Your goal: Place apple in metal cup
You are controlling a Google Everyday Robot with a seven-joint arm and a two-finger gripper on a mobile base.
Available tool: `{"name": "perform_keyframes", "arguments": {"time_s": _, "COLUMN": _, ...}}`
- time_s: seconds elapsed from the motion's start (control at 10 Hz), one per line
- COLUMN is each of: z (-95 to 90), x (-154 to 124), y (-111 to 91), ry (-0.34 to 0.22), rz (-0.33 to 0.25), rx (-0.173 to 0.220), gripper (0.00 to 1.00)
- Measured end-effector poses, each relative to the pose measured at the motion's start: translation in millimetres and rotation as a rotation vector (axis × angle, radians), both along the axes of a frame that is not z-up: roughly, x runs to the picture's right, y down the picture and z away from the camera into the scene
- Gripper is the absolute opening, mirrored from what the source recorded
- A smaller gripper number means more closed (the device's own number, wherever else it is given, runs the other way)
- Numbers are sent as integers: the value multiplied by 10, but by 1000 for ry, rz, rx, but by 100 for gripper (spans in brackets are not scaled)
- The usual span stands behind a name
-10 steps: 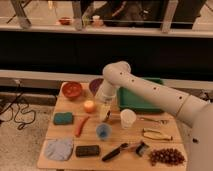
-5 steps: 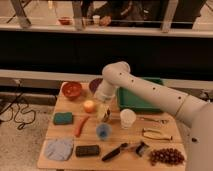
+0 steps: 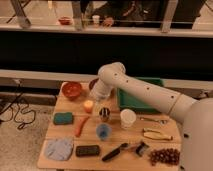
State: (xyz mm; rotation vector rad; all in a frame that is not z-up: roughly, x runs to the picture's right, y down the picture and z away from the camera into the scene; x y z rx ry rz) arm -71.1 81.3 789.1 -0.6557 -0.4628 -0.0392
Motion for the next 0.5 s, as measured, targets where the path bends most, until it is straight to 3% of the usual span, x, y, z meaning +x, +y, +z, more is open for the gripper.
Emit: {"name": "perform_keyframes", "arguments": {"time_s": 0.5, "z": 347, "x": -76, "y": 108, "ry": 27, "rz": -1, "rx": -17, "gripper": 80}}
